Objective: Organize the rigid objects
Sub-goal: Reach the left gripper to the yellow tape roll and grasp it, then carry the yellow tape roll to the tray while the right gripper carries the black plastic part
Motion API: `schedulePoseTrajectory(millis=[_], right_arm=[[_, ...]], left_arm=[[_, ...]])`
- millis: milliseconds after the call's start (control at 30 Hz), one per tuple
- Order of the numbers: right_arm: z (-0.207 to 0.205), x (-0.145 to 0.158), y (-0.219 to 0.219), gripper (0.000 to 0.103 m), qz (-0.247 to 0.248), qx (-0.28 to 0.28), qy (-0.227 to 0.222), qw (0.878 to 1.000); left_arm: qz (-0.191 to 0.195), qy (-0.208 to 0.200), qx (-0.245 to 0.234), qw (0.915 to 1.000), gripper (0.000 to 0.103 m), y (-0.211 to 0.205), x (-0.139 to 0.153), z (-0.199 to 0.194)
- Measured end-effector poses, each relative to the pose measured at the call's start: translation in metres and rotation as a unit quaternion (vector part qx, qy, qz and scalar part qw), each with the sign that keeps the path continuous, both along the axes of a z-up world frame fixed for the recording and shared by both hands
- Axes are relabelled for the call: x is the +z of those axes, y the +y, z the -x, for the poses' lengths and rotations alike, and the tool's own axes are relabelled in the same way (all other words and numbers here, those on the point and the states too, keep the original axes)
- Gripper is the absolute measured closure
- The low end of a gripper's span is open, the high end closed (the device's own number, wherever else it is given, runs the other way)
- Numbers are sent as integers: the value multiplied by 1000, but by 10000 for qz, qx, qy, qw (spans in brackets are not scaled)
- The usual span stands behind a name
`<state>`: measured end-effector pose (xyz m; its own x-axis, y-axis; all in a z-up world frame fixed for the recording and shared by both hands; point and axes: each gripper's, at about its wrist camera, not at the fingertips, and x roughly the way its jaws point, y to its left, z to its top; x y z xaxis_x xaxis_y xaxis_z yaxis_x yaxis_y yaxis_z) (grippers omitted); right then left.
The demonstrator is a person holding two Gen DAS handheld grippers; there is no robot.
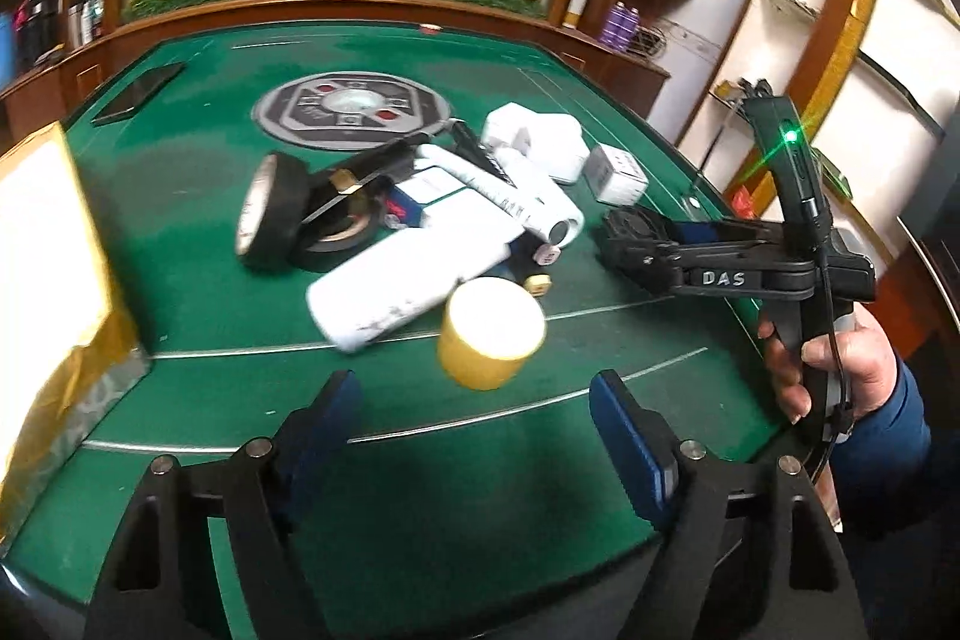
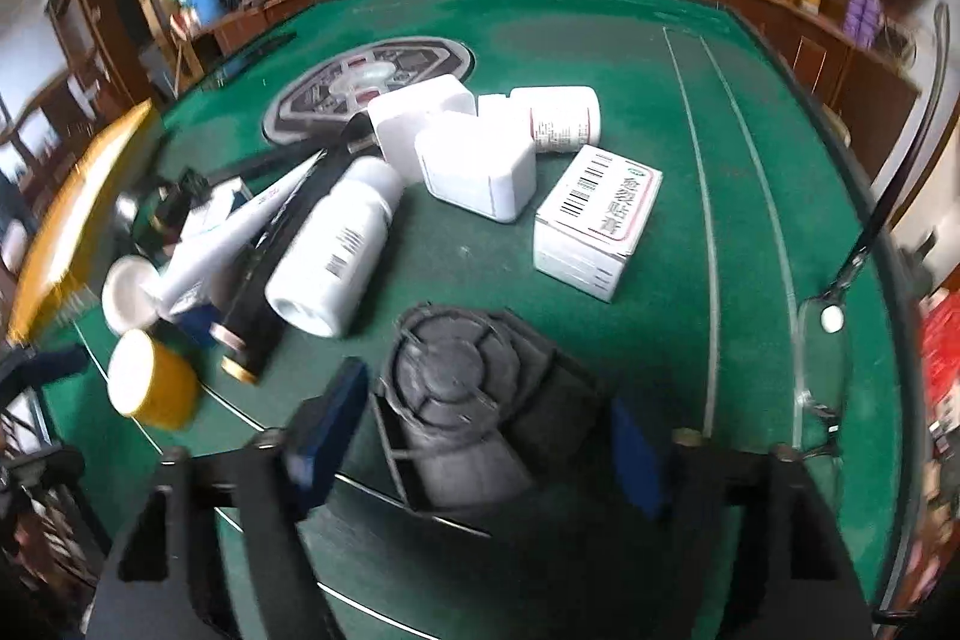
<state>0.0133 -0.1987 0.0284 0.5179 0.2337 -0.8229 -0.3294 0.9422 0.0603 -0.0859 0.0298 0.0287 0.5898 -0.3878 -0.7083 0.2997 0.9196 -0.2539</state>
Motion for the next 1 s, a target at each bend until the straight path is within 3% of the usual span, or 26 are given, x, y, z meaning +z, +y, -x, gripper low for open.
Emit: schedulePoseTrajectory(millis=[367,567,733,1000], right_arm=[[-3,-3,9,35,314,215,-145,9992],[-4,-2,1,35,11,217,-103,9997],[-5,-1,1,35,-51,200,-124,9997],[-6,-1,-3,35,-203,180,-121,9996]], left_arm=[[-88,238,-123,9996,22,-23,-12,-12],[-231,397,-48,9989,35,-32,-19,-27],[-368,388,192,9984,57,-30,-19,-38],[-146,319,227,9991,58,-22,-13,-31]])
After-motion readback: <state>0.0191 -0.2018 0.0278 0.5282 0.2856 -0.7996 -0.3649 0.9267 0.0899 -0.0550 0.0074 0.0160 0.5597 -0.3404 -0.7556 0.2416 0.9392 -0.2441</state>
